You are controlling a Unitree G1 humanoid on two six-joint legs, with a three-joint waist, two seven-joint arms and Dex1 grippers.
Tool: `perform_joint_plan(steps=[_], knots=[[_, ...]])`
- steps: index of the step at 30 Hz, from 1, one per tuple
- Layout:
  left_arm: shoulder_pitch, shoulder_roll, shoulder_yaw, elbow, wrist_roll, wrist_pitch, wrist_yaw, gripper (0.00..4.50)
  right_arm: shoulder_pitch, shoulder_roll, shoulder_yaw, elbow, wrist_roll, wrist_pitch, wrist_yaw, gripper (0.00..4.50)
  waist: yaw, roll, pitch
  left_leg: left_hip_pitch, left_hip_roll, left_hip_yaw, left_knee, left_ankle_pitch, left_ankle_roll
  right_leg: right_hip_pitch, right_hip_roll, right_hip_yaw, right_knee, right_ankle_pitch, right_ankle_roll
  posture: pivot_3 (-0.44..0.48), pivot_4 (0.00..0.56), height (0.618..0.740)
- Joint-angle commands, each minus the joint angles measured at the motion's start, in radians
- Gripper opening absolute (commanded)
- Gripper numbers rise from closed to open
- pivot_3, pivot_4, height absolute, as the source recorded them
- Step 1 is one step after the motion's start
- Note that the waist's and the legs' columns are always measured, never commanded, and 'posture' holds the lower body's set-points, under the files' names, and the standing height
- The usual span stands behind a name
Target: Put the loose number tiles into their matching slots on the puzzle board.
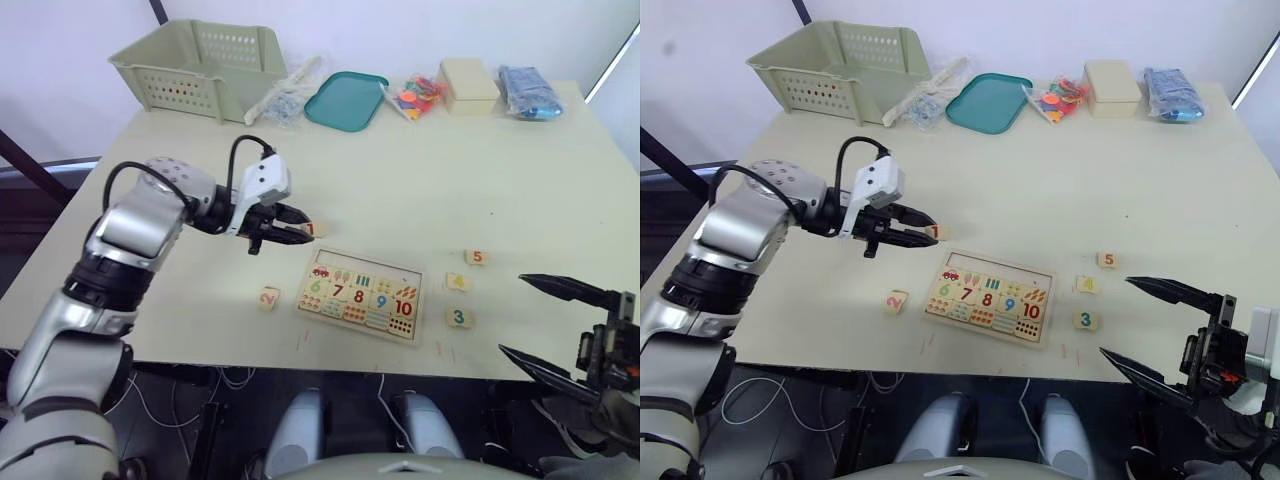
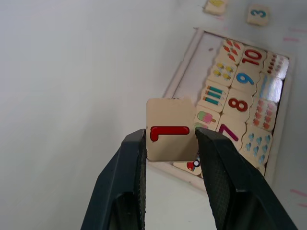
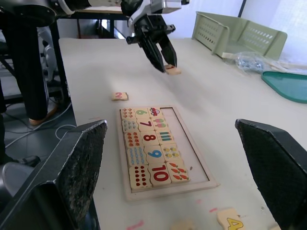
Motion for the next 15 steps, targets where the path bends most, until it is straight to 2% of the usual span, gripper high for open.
perform_joint_plan(steps=[1,4,9,15], knots=[[-0.038,-0.016,-0.026,0.053,0.076,-0.106,-0.045,1.63,0.022,0.004,-0.025,-0.041,0.001,-0.017,-0.01,4.5,0.0,0.0,0.0,0.0,0.0,0.0,0.0,0.0,0.0,0.0,0.0,0.0,0.0,0.0,0.0,0.0,0.15,0.74],[-0.058,-0.042,-0.06,0.068,0.119,-0.136,-0.093,1.63,0.043,0.009,-0.039,-0.046,-0.003,-0.022,-0.011,4.5,0.0,0.0,0.0,0.0,0.0,0.0,0.0,0.0,0.0,0.0,0.0,0.0,0.0,0.0,0.0,0.0,0.15,0.74],[-0.106,-0.072,-0.116,0.089,0.182,-0.094,-0.161,1.63,0.062,0.015,-0.042,-0.048,-0.013,-0.035,-0.011,4.5,0.0,-0.001,0.0,0.0,0.0,-0.001,0.001,0.0,0.0,0.0,0.0,0.0,0.001,0.0,0.0,0.0,0.15,0.74],[-0.142,-0.127,-0.148,0.175,0.257,-0.204,-0.188,1.63,0.078,0.022,-0.041,-0.014,-0.036,-0.06,0.01,4.5,0.0,-0.001,0.0,0.0,0.0,-0.001,0.001,0.0,0.0,0.0,0.0,0.0,0.001,0.0,0.001,0.0,0.15,0.74]])
